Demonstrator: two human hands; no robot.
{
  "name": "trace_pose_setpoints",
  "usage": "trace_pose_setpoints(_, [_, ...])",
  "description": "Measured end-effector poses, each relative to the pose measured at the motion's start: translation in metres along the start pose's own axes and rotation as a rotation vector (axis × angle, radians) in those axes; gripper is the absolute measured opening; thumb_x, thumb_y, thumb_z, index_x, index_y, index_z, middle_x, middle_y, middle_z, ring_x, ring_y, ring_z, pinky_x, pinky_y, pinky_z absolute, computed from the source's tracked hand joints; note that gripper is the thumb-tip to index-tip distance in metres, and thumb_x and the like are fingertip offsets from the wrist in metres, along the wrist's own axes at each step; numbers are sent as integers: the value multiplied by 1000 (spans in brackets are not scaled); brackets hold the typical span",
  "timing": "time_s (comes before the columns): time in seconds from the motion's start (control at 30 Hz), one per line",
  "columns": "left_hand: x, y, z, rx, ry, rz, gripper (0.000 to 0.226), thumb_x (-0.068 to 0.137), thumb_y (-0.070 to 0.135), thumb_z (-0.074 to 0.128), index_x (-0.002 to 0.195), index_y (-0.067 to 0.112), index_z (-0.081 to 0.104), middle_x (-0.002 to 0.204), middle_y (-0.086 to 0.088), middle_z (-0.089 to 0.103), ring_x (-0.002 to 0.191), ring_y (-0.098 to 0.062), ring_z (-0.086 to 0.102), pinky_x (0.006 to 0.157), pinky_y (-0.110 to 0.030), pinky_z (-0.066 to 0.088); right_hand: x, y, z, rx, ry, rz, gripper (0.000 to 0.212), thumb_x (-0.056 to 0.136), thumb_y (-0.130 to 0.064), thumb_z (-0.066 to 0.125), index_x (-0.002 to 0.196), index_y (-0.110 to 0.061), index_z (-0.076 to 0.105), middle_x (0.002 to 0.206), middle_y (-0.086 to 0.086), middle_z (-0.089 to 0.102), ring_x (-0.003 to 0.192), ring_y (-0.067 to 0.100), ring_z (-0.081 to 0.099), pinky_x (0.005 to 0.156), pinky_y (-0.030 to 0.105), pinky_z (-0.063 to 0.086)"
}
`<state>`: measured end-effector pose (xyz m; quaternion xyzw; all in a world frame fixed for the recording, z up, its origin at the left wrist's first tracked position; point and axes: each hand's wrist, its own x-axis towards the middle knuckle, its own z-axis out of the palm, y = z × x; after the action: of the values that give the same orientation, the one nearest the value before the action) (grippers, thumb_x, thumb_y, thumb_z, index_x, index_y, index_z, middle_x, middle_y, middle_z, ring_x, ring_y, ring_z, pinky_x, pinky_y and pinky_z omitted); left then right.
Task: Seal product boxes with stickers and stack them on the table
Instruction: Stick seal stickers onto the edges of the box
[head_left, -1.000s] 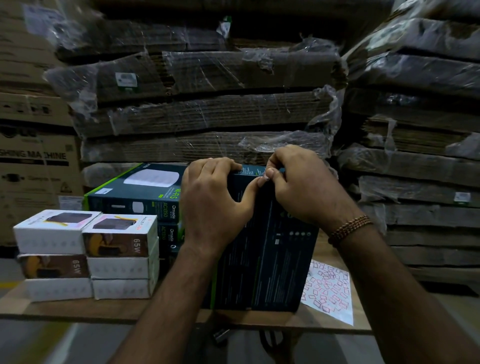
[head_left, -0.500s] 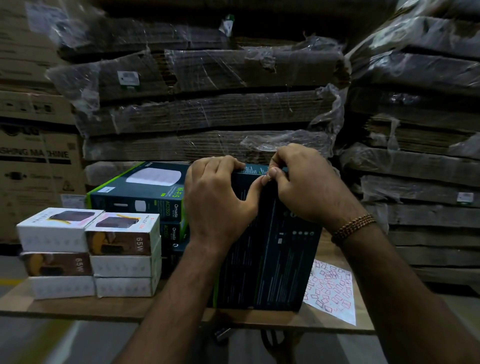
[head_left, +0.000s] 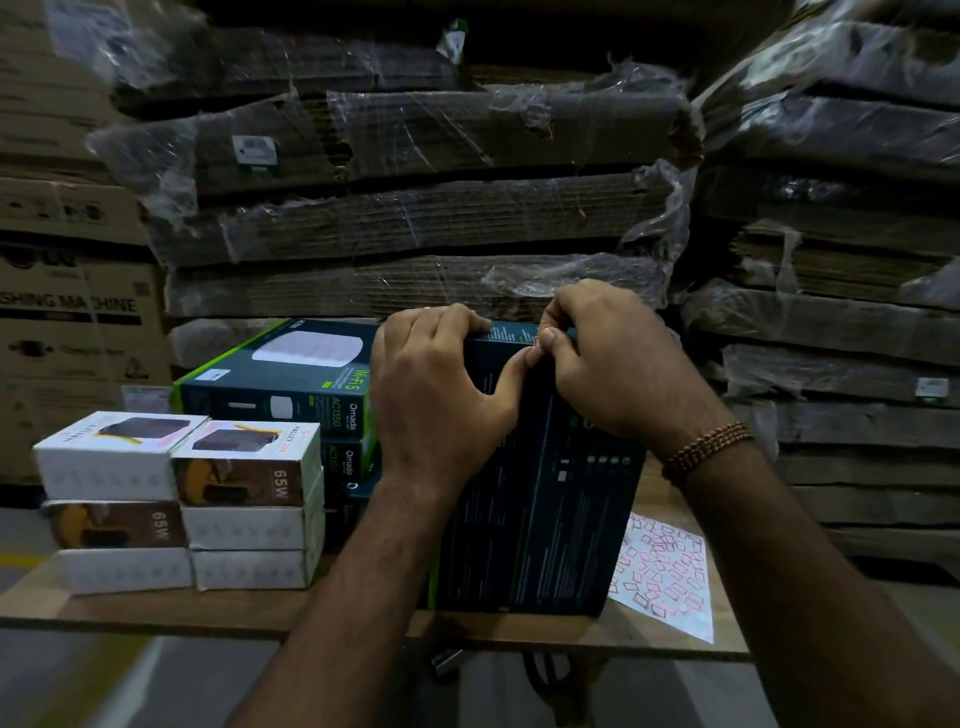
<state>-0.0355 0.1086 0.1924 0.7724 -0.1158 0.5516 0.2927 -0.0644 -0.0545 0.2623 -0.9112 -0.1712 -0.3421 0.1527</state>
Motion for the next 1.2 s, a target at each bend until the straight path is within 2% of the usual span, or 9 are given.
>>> trace_pose_setpoints(0.43, [1, 2, 1, 6, -6, -35, 49, 87, 70, 70, 104, 24, 72, 102, 7, 70, 109, -20, 58, 98, -41, 46, 3, -1, -2, -24, -13, 0, 6, 101, -27, 60, 96, -26, 58, 101, -7, 58, 97, 15, 55, 84, 35, 48])
trace_pose_setpoints(0.67, [0, 3, 1, 7, 6, -24, 49, 87, 69, 71, 103, 23, 73, 101, 7, 71, 108, -19, 59, 98, -41, 47, 2, 1, -1, 13, 18, 19, 5, 100, -29, 63, 97, -26, 61, 100, -9, 59, 96, 14, 58, 81, 35, 51])
trace_pose_setpoints(0.73, [1, 3, 1, 4, 10, -23, 49, 87, 69, 71, 102, 23, 73, 101, 7, 71, 108, -19, 59, 98, -41, 47, 1, 3, 1, 24, 40, 9, 6, 100, -30, 64, 104, -25, 62, 100, -9, 61, 95, 13, 59, 82, 37, 54])
trace_pose_setpoints(0.8, [1, 3, 1, 4, 11, -22, 49, 87, 70, 71, 102, 23, 73, 100, 7, 71, 107, -19, 59, 97, -41, 47, 1, 6, 2, 69, 61, 9, 21, 101, -28, 65, 120, -22, 60, 101, -10, 63, 89, 10, 60, 75, 30, 53])
trace_pose_setpoints(0.87, [1, 3, 0, 4, 14, -22, 49, 87, 70, 70, 102, 23, 73, 100, 7, 71, 107, -20, 59, 97, -40, 47, 1, 9, 2, 143, 85, 6, 30, 100, -24, 67, 128, -22, 57, 100, -10, 65, 83, 4, 61, 68, 26, 52])
trace_pose_setpoints(0.97, [1, 3, 0, 4, 7, -22, 51, 87, 73, 69, 102, 24, 72, 100, 7, 70, 107, -19, 59, 98, -40, 46, -4, 16, 5, 216, 152, -27, 23, 100, -18, 67, 122, -22, 62, 101, -7, 69, 87, 6, 64, 75, 31, 59])
trace_pose_setpoints(1.07, [1, 1, 0, 2, 3, -17, 51, 88, 73, 68, 102, 24, 72, 100, 8, 70, 107, -19, 59, 99, -39, 46, -19, 22, 11, 126, 226, -79, 22, 95, -13, 66, 114, -26, 64, 104, -8, 68, 102, 11, 59, 85, 38, 54])
trace_pose_setpoints(1.2, [2, 0, 0, -1, 14, -4, 49, 88, 71, 69, 102, 24, 73, 101, 8, 70, 106, -19, 60, 98, -39, 47, -35, 25, 18, 86, 243, -176, 32, 89, -2, 66, 114, -22, 69, 111, -6, 72, 107, 19, 65, 93, 49, 50])
